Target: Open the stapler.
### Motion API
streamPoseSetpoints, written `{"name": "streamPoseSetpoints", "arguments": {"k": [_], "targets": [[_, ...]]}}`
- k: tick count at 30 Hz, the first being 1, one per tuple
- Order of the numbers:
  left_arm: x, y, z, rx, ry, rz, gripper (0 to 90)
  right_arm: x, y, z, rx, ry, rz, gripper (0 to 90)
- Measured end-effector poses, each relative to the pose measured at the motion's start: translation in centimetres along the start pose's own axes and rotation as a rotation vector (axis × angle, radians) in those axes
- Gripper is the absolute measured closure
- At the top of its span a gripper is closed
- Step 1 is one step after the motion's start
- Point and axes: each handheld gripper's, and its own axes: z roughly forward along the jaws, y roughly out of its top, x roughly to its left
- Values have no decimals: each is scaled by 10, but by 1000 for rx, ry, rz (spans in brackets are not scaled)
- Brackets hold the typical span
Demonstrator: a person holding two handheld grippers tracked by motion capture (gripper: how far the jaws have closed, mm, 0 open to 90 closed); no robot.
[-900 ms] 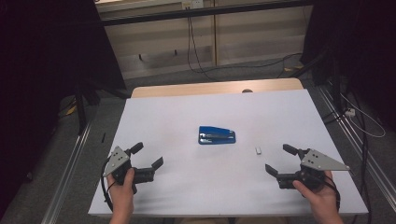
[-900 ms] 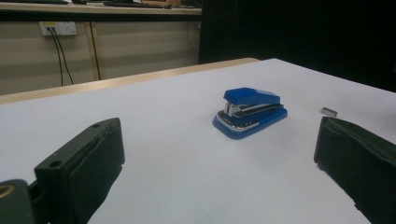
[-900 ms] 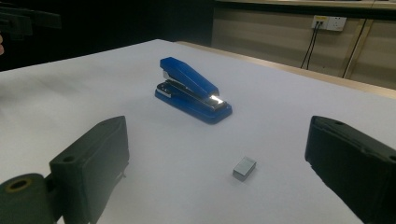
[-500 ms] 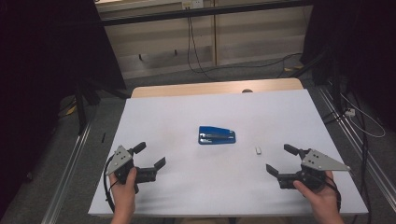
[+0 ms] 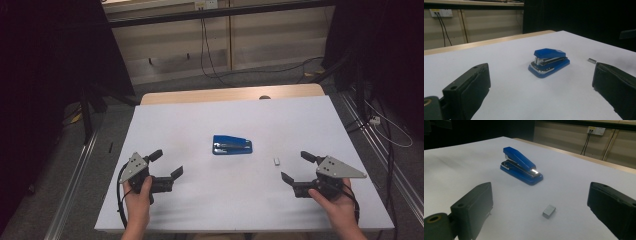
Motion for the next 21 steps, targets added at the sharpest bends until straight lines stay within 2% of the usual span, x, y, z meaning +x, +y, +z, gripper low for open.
{"name": "streamPoseSetpoints", "arguments": {"k": [8, 14, 21], "targets": [[-3, 0, 21, 37, -23, 9, 18, -4, 1, 8, 5, -10, 16, 63], [-5, 1, 28, 59, -47, 26, 17, -2, 5, 20, -4, -6, 9, 64], [-4, 0, 34, 70, -59, 25, 17, 0, 10, 36, 2, -4, 4, 65]]}}
